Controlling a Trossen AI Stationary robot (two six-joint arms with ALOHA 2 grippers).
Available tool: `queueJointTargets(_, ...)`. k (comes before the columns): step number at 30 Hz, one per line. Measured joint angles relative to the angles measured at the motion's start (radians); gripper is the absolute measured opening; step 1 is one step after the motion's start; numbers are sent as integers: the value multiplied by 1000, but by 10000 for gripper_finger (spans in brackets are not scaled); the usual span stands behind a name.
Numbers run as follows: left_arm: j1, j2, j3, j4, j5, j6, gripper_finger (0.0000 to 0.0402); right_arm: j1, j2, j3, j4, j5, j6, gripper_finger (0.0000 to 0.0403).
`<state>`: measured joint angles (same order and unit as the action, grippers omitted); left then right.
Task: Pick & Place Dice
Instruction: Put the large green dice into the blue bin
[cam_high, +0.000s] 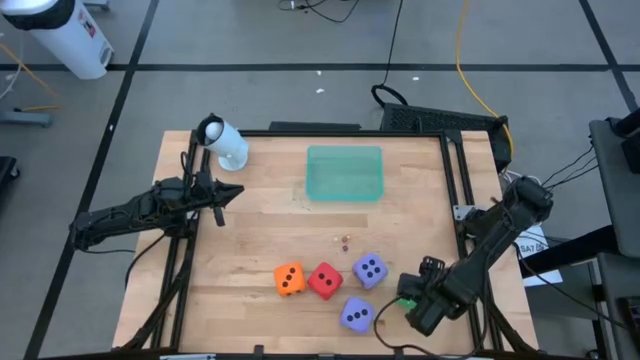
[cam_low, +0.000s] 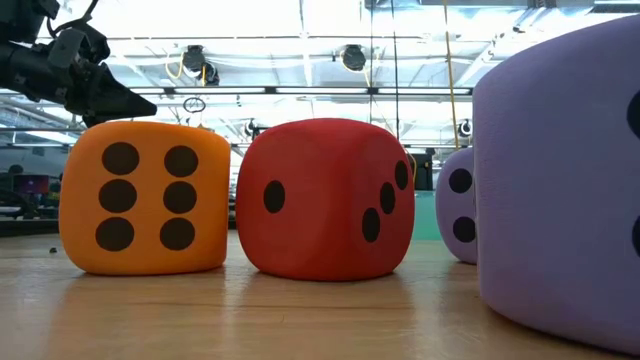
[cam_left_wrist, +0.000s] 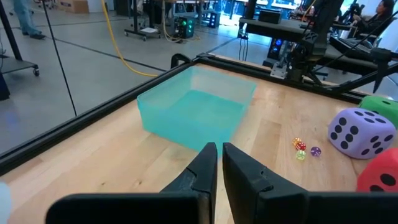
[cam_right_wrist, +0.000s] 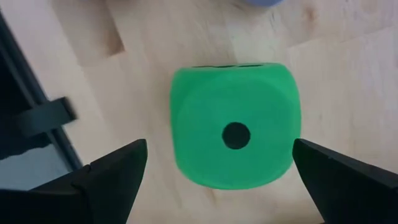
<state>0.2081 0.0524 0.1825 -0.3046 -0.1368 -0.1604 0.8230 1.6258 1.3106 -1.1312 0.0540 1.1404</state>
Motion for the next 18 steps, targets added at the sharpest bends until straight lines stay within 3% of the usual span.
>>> queueJointTargets(18,0,0,0,1,4,0,33,-30,41,0,-10,23,-59,391)
